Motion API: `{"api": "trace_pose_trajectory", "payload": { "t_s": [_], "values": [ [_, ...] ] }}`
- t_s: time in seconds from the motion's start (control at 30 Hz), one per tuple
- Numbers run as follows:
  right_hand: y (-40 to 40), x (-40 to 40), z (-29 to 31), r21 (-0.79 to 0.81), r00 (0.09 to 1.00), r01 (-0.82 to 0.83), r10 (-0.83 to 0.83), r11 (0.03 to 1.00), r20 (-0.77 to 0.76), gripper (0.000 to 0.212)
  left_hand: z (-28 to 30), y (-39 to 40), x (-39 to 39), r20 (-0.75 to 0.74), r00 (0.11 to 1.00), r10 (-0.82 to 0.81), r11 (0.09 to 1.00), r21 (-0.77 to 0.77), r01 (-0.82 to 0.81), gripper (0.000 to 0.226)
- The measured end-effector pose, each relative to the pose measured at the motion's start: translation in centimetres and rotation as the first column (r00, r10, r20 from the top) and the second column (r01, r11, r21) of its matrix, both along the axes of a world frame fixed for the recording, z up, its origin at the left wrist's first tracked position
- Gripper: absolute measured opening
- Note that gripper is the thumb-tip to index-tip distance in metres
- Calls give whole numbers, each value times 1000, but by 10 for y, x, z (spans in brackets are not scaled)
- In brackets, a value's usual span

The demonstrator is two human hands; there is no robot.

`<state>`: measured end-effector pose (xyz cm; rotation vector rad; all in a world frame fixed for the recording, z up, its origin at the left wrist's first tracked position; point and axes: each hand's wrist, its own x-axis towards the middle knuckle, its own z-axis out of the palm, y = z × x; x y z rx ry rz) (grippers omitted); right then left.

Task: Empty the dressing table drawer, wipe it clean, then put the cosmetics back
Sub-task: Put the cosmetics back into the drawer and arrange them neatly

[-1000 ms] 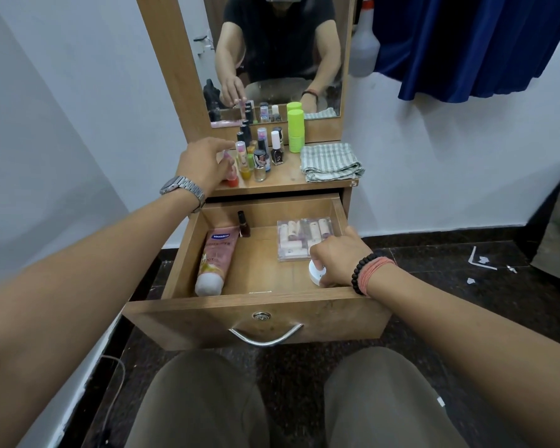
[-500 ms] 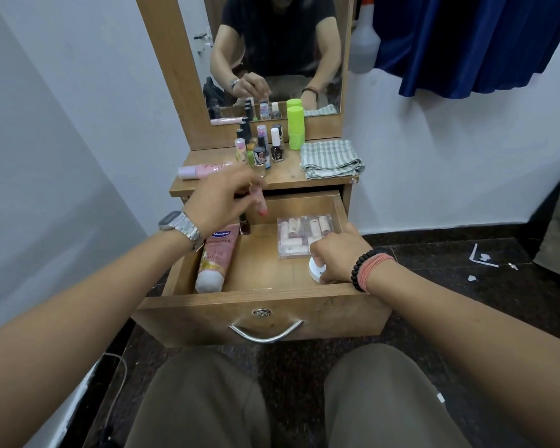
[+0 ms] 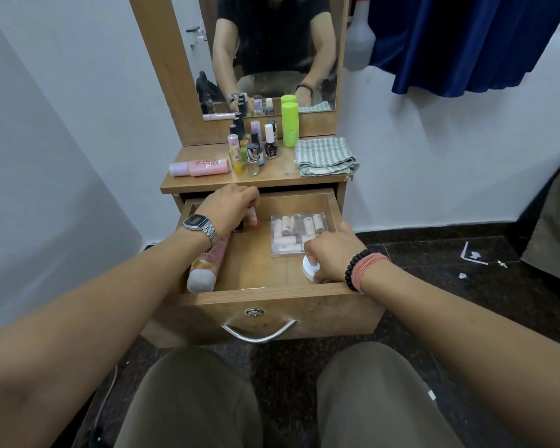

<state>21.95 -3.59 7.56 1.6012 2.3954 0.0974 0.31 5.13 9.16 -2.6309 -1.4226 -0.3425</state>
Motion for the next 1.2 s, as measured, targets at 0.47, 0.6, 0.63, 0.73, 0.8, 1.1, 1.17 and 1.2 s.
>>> {"api": "trace_pose_trajectory", "payload": {
  "t_s": [0.47, 0.6, 0.63, 0.73, 0.8, 1.1, 1.17, 1.2],
  "values": [
    [-1, 0, 0, 9, 1000, -2, 2, 1000, -11, 27, -11, 9, 0, -96, 995, 23, 998, 63, -17, 9],
    [-1, 0, 0, 11, 1000, -2, 2, 1000, 1, 28, -9, 9, -1, -98, 994, 40, 997, 73, -33, 7],
    [-1, -1, 0, 9, 1000, 0, 0, 1000, -1, 28, -9, 9, -2, -103, 994, 39, 997, 76, -31, 8],
    [-1, -1, 0, 12, 1000, 2, -2, 1000, 0, 28, -9, 9, -5, -96, 995, 19, 996, 86, -10, 13],
    [0, -1, 0, 11, 1000, 3, -3, 1000, -2, 28, -6, 6, -6, -80, 997, 4, 994, 107, 4, 16],
    [-1, -1, 1, 9, 1000, -1, 1, 1000, 5, 28, 7, -26, -21, -59, 991, -118, 932, 339, 131, 34],
    [-1, -1, 1, 8, 1000, -1, 1, 1000, 4, 28, 13, -31, -26, -8, 994, -110, 929, 355, 105, 34],
    [-1, -1, 1, 11, 1000, -2, 2, 1000, 5, 28, 16, -33, -28, 14, 995, -100, 927, 363, 88, 35]
  ]
}}
